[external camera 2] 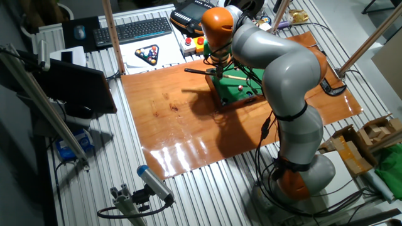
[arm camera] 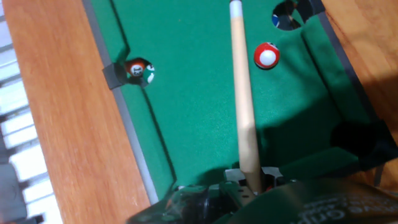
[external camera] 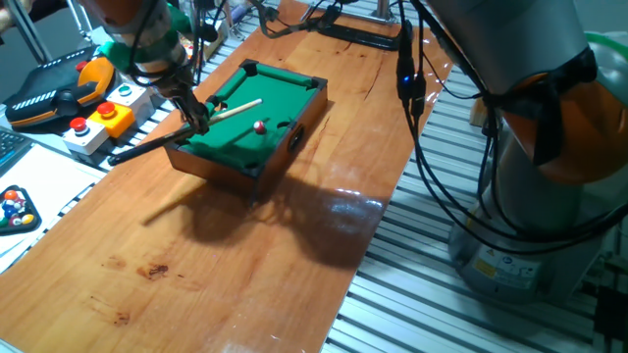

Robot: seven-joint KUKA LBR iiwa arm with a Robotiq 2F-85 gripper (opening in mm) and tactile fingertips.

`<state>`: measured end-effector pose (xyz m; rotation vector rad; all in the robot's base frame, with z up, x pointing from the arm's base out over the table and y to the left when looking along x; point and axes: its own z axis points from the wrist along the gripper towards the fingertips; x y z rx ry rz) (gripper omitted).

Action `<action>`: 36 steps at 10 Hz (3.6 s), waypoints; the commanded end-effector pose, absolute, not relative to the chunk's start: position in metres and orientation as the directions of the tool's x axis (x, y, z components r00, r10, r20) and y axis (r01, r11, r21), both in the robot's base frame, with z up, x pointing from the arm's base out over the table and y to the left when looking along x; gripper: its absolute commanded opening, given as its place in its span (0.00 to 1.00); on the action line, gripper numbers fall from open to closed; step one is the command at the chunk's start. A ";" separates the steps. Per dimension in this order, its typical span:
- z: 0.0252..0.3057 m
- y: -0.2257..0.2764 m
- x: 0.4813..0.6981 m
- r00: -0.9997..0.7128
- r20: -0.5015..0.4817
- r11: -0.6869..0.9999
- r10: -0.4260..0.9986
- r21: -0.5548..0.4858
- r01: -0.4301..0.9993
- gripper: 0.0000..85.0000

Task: Hit the pool ball

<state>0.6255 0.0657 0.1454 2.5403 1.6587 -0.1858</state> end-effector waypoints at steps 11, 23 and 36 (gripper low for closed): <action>0.140 0.110 0.641 0.468 -0.123 -0.471 0.875 0.007 0.882 0.01; 0.144 0.107 0.664 0.550 -0.025 -0.550 0.835 -0.001 0.835 0.01; 0.143 0.103 0.668 0.578 -0.023 -0.578 0.816 -0.008 0.816 0.01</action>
